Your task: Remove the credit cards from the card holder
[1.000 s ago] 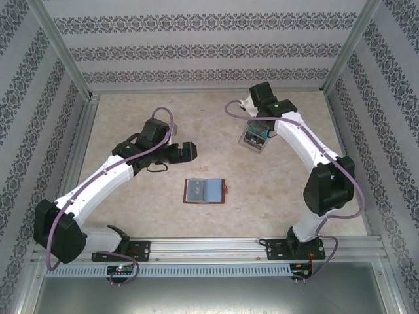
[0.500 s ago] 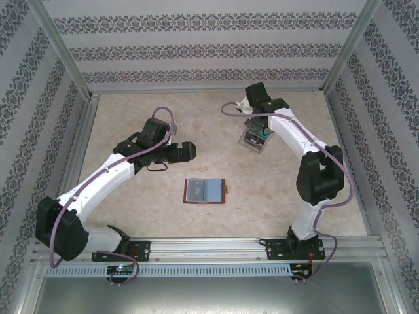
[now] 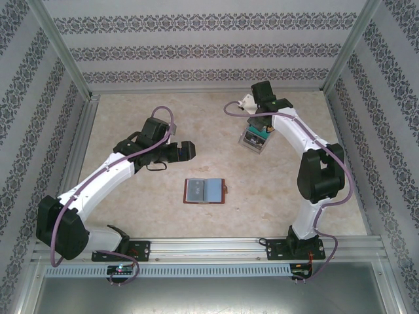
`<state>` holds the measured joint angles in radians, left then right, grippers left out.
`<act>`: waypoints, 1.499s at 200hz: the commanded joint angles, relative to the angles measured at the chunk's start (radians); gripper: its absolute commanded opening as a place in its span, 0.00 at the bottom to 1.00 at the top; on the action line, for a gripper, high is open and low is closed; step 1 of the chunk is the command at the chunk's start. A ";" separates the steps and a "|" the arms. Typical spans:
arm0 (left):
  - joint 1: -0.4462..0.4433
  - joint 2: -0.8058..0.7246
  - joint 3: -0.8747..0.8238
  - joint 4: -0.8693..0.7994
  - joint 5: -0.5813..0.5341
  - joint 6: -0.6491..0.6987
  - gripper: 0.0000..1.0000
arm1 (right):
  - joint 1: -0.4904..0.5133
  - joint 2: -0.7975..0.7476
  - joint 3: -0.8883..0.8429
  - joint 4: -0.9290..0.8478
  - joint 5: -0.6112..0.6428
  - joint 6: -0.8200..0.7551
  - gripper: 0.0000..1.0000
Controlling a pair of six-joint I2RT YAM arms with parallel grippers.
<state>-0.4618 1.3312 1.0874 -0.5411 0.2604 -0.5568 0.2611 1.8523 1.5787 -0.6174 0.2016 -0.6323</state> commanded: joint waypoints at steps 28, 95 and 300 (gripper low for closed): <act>0.021 0.014 0.043 -0.013 -0.007 0.021 1.00 | -0.027 -0.006 -0.036 0.034 -0.053 -0.020 0.00; 0.033 0.028 0.054 -0.012 0.000 0.021 1.00 | -0.049 0.028 -0.027 0.024 -0.097 -0.011 0.00; 0.061 0.054 0.058 0.002 0.027 0.024 0.99 | -0.058 0.060 -0.025 0.032 -0.057 -0.102 0.00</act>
<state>-0.4160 1.3735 1.1202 -0.5407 0.2703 -0.5560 0.2111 1.9072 1.5555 -0.5861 0.1265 -0.6991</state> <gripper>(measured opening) 0.994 0.063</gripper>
